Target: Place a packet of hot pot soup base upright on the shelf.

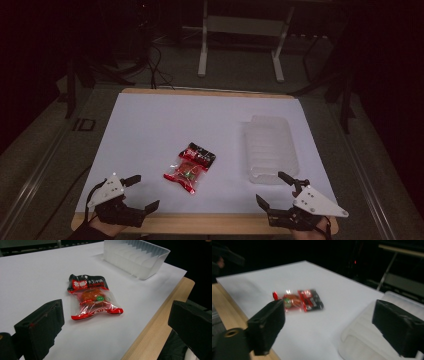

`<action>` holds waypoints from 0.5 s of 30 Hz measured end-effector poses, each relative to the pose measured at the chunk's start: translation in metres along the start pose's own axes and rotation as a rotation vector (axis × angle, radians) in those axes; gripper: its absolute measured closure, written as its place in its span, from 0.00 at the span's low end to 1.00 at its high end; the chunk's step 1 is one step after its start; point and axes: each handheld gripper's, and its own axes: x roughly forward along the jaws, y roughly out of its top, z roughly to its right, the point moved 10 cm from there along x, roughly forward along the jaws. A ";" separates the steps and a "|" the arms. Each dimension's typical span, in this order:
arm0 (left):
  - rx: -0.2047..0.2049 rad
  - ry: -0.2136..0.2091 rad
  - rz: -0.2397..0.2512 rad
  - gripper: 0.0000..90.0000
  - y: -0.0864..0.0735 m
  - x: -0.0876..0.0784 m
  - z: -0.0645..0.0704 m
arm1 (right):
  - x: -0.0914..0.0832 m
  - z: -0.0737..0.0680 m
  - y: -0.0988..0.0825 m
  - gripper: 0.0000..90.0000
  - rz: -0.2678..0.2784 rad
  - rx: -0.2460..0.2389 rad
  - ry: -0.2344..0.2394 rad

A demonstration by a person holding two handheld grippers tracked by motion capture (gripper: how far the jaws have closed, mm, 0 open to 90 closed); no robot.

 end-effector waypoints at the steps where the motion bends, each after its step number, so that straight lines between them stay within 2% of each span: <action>1: 0.005 0.011 -0.002 0.01 0.001 0.001 -0.001 | -0.001 -0.001 0.001 0.11 0.003 -0.002 0.001; 9: -0.016 0.019 -0.026 0.01 0.012 0.005 -0.007 | -0.001 0.002 0.001 0.12 0.008 0.035 -0.017; 13: -0.021 0.019 -0.028 0.01 0.017 0.007 -0.009 | -0.001 0.003 0.002 0.12 0.009 0.034 -0.023; 15: -0.015 0.031 -0.033 0.01 0.021 0.008 -0.011 | -0.001 0.003 0.002 0.12 0.012 0.037 -0.022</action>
